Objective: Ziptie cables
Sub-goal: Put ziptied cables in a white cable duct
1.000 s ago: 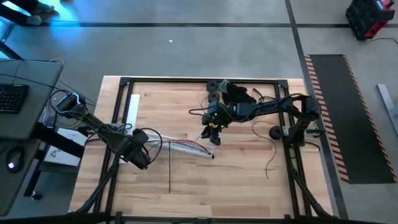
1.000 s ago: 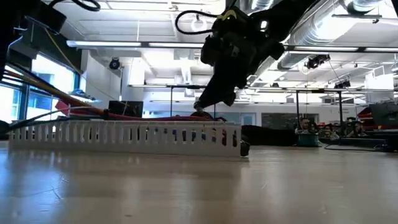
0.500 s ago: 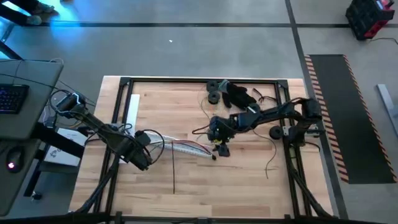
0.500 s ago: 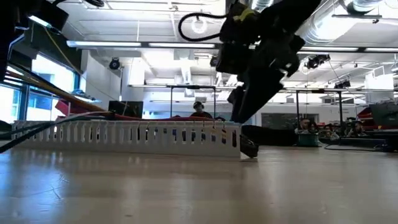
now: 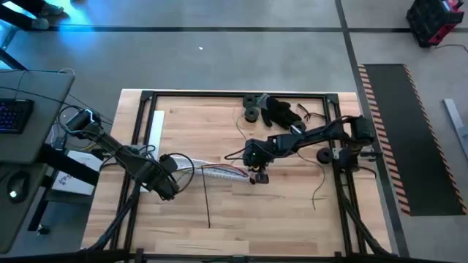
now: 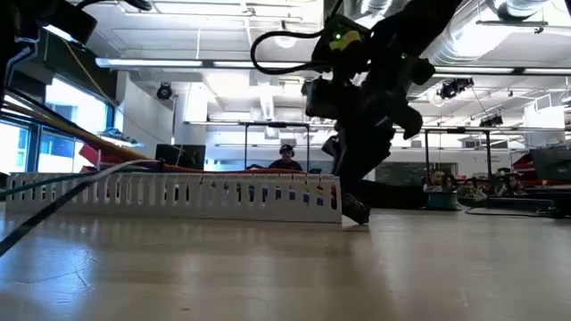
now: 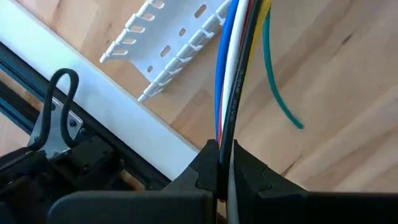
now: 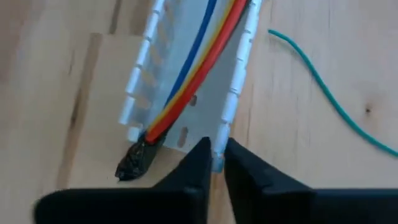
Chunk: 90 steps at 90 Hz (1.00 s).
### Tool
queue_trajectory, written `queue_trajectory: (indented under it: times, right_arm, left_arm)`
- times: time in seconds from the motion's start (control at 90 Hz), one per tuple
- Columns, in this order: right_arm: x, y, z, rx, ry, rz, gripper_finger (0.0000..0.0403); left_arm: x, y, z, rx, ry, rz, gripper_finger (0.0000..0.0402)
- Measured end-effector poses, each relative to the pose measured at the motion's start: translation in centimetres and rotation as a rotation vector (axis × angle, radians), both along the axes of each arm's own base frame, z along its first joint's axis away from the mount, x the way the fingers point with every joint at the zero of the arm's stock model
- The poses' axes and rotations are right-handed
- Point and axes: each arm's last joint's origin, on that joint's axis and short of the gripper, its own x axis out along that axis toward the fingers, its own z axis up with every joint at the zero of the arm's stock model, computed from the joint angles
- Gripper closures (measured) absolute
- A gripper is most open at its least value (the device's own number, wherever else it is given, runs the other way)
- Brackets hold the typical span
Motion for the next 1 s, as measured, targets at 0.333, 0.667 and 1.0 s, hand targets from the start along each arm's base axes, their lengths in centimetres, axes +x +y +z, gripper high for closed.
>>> queue_trajectory:
  times: [0.333,0.667,1.0]
  right_arm:
    - [-1.8,-1.5,0.6,-0.087,0.113,0.149,0.0402]
    - [-2.9,-2.1,1.2,-0.109,0.154,0.24,0.0403]
    - [-2.8,-2.1,1.2,-0.098,0.146,0.212,0.0403]
  left_arm:
    - [0.1,0.0,0.0,-0.015,0.002,0.002,0.0401]
    - [0.4,0.9,-0.3,0.045,-0.004,-0.065,0.0401]
    - [0.5,2.8,-4.3,0.064,0.008,-0.098,0.0399]
